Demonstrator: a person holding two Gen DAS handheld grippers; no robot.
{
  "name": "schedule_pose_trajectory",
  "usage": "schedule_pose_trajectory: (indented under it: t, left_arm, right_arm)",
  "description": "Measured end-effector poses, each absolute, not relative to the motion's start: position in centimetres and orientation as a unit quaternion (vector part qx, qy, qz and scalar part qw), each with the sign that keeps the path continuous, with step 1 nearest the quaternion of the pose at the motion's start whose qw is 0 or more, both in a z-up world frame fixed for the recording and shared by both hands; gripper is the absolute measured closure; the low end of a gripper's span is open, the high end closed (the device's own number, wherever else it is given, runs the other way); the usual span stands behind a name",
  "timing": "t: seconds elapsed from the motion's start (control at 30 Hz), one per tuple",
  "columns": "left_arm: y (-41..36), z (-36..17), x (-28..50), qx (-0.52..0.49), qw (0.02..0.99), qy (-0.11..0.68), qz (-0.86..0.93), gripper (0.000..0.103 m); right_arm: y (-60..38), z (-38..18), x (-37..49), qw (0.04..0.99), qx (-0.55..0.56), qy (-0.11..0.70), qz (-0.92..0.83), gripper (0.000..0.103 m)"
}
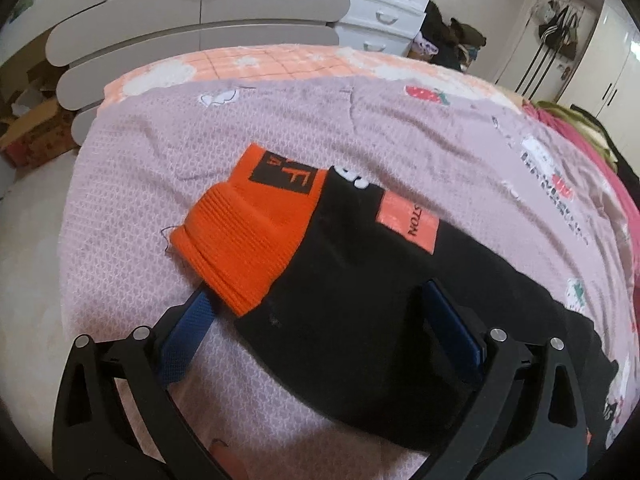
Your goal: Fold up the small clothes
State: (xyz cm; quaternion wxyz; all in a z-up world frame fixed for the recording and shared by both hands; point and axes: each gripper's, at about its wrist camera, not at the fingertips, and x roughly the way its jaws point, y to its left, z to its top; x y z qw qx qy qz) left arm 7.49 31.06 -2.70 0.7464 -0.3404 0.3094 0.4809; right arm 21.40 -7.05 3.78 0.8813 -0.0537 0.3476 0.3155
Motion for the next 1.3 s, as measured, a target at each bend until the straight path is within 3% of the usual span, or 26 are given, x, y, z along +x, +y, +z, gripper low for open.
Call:
schedule_pose_trajectory:
  t: [0.07, 0.13, 0.27, 0.33, 0.57, 1.3]
  left_arm:
    - [31.1, -2.7, 7.5, -0.339, 0.748, 0.307, 0.481, 0.013]
    - [30.8, -2.2, 7.5, -0.334, 0.755, 0.300, 0.478, 0.040]
    - [30.9, -2.0, 7.2, -0.333, 0.758, 0.294, 0.478, 0.064]
    - [31.0, -1.9, 7.0, -0.337, 0.759, 0.289, 0.477, 0.083]
    - [31.4, -1.6, 6.7, -0.353, 0.776, 0.272, 0.446, 0.089]
    - [23.5, 5.3, 9.9, -0.302, 0.888, 0.201, 0.284, 0.091]
  right_arm:
    - [-7.7, 4.0, 21.6, 0.884, -0.046, 0.345, 0.311, 0.004]
    - [-8.2, 4.3, 21.8, 0.887, -0.042, 0.343, 0.307, 0.004]
    - [-9.4, 4.4, 22.5, 0.890, -0.030, 0.345, 0.297, 0.004]
    - [-9.9, 4.4, 22.8, 0.892, -0.024, 0.347, 0.290, 0.004]
    - [-11.8, 4.6, 23.5, 0.897, -0.003, 0.348, 0.272, 0.004]
    - [-15.2, 4.7, 24.9, 0.903, 0.041, 0.356, 0.236, 0.004]
